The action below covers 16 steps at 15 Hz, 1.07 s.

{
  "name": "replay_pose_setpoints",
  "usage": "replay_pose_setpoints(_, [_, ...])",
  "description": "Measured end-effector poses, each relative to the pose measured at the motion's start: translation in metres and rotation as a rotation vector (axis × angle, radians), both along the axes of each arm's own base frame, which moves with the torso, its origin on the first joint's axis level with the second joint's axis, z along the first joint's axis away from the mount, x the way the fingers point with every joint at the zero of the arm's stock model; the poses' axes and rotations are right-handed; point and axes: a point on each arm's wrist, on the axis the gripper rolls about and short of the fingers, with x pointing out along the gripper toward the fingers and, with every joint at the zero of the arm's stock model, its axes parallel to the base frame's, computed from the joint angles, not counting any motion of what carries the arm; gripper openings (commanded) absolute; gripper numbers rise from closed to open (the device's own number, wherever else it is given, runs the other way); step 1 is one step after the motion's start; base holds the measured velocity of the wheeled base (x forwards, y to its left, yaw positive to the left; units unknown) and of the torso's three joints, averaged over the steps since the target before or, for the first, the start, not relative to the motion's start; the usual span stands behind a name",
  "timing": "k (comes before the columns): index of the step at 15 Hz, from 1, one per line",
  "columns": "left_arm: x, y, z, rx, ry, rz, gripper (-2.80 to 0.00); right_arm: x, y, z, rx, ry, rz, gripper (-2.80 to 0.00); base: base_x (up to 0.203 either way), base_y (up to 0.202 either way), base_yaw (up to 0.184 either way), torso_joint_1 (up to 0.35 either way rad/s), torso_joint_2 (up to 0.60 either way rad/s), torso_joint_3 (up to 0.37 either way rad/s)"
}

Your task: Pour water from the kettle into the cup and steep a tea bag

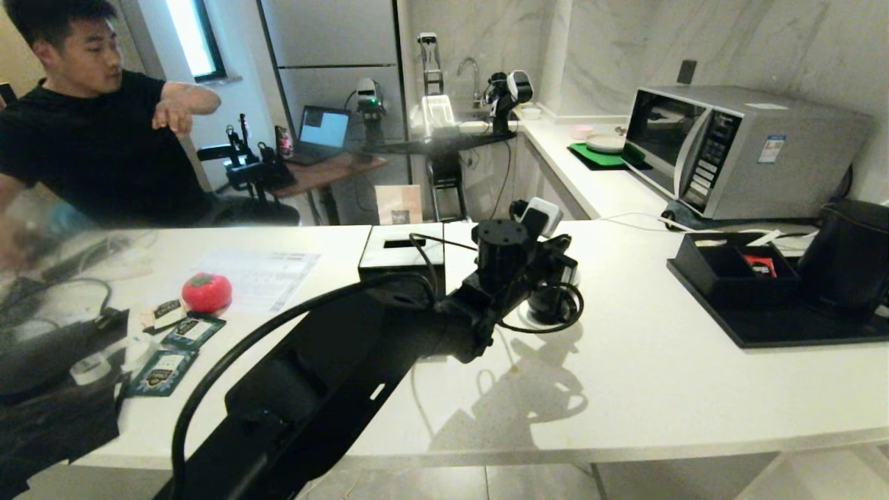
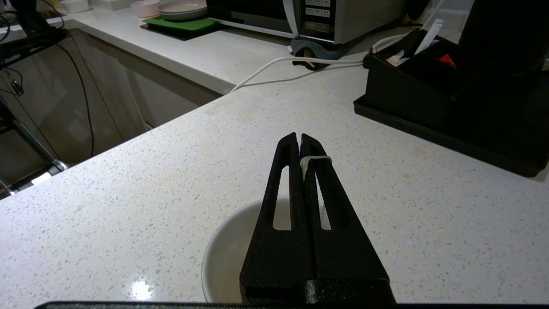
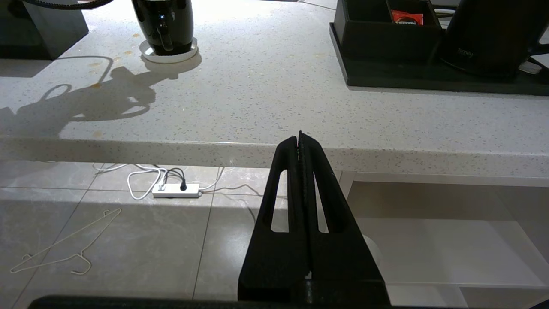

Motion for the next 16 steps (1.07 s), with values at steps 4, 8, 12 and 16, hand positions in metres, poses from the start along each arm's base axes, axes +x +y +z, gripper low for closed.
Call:
replay_pose_setpoints(4, [-0.001,0.001,0.005,0.003,-0.01,0.001,-2.8,0.0,0.0,0.0,0.001,0.0,0.0,-2.8,0.0,0.0,0.0,0.0,0.0,0.0])
replay_pose_setpoints(8, [-0.004,0.003,0.024,-0.01,-0.031,0.005,-2.8,0.0,0.0,0.0,0.001,0.0,0.0,-2.8,0.0,0.0,0.0,0.0,0.0,0.0])
replay_pose_setpoints(12, [-0.008,0.008,0.047,-0.013,-0.034,0.006,-2.8,0.0,0.0,0.0,0.0,0.0,0.0,-2.8,0.0,0.0,0.0,0.0,0.0,0.0])
replay_pose_setpoints(16, [-0.013,0.011,0.065,-0.031,-0.054,0.006,-2.8,0.0,0.0,0.0,0.0,0.0,0.0,-2.8,0.0,0.0,0.0,0.0,0.0,0.0])
